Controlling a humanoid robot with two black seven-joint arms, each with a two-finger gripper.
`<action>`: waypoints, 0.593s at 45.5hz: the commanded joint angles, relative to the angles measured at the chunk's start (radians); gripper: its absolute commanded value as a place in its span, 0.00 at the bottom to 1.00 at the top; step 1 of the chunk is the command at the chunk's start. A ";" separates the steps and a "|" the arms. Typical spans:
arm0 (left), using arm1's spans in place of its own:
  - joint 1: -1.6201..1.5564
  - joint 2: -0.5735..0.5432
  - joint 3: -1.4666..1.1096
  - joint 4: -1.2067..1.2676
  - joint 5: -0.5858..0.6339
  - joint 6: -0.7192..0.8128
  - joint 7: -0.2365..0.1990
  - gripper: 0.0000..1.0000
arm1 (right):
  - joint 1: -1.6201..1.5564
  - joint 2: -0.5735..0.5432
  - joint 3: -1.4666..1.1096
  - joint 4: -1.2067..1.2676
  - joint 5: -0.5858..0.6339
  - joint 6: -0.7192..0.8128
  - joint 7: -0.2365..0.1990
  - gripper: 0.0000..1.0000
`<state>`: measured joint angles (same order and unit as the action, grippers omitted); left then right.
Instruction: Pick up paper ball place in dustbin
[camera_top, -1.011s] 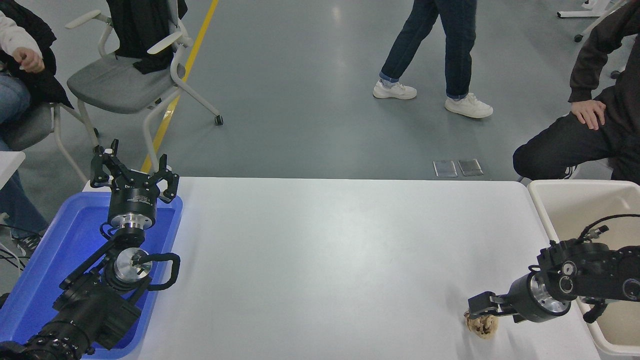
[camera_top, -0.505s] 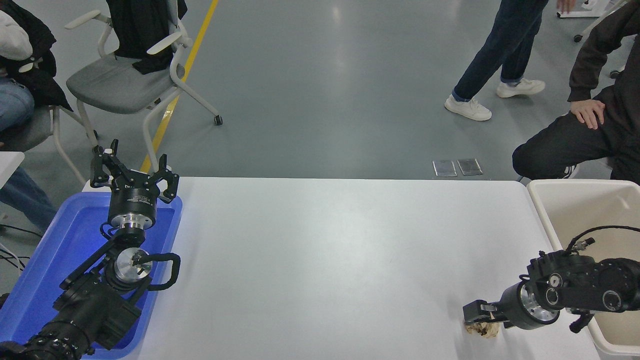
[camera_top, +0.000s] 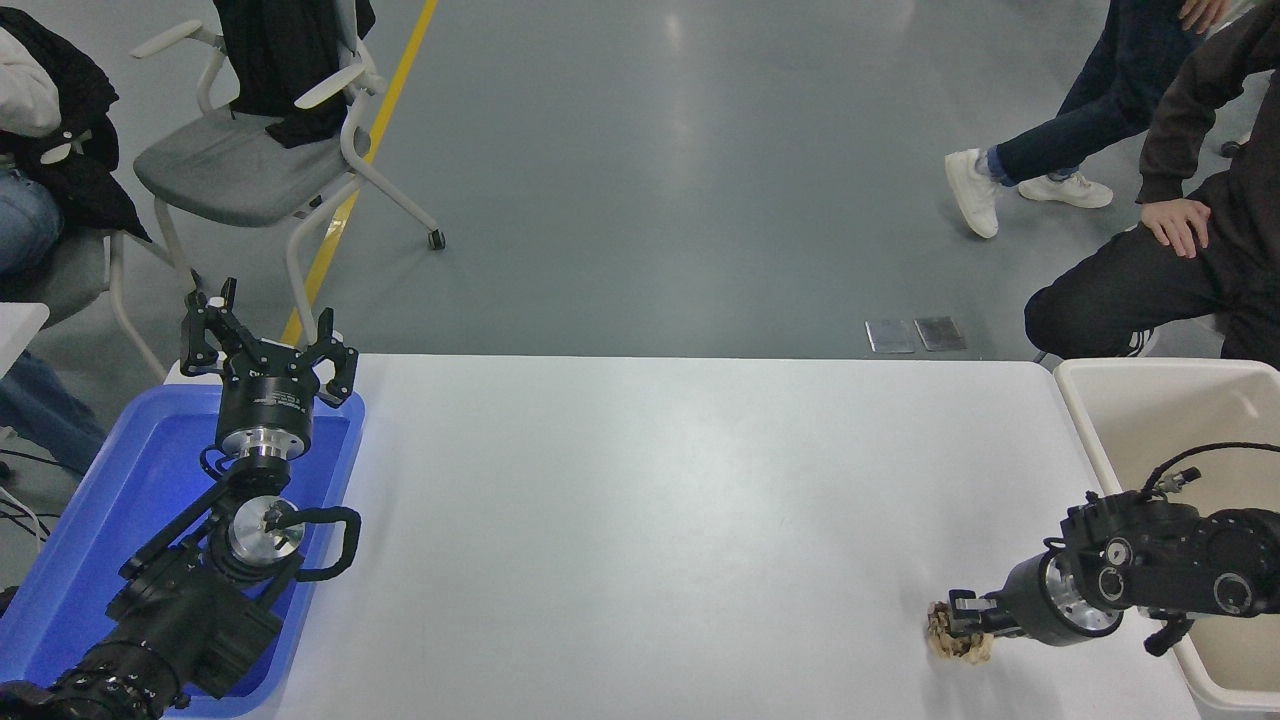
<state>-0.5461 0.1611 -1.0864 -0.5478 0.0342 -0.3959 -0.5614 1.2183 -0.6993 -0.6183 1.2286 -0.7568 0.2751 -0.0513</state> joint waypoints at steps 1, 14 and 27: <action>0.000 0.000 0.000 0.000 0.000 0.000 0.000 0.99 | 0.312 -0.135 -0.133 0.153 0.024 0.061 0.001 0.00; 0.002 0.000 0.000 0.000 0.000 0.000 0.000 0.99 | 0.921 -0.121 -0.524 0.339 0.139 0.243 0.001 0.00; 0.002 0.000 -0.001 0.000 0.001 0.000 0.000 0.99 | 1.208 -0.032 -0.672 0.359 0.203 0.358 0.001 0.00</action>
<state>-0.5450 0.1610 -1.0868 -0.5475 0.0341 -0.3959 -0.5615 2.1504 -0.7850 -1.1444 1.5415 -0.6193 0.5383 -0.0508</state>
